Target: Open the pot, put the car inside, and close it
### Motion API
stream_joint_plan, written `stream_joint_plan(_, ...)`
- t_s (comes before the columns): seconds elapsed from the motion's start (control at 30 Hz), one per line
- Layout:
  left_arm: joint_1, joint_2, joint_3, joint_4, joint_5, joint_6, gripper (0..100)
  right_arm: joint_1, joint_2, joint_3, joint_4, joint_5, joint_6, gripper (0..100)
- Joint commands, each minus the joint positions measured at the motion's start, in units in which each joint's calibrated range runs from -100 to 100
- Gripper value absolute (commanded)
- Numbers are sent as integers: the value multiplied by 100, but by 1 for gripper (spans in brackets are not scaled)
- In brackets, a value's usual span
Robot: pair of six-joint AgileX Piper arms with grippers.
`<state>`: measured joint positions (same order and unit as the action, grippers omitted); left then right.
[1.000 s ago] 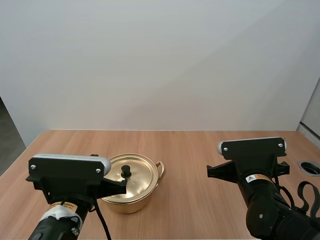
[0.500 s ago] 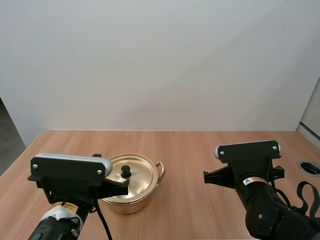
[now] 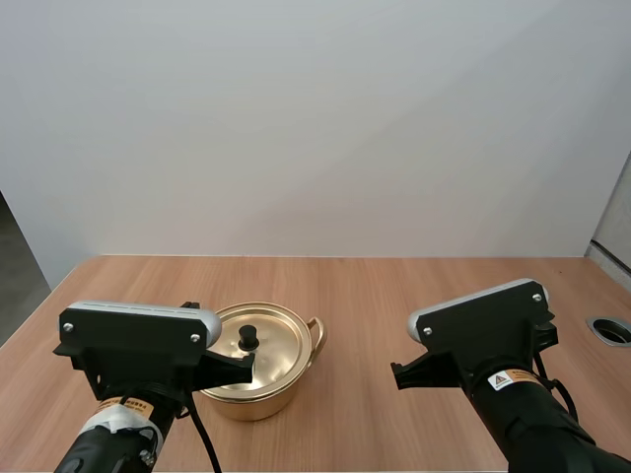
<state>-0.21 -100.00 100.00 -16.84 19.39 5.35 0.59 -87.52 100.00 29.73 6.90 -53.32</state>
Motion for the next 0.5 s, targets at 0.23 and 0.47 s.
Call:
stream_joint_plan(0.23,-1,0,0,1,8,-4,1,1,-1049,0,-309,198,1826,0)
stream_joint_plan(0.47,-1,0,0,1,8,-4,1,1,-1248,0,-2579,1428,4106,0)
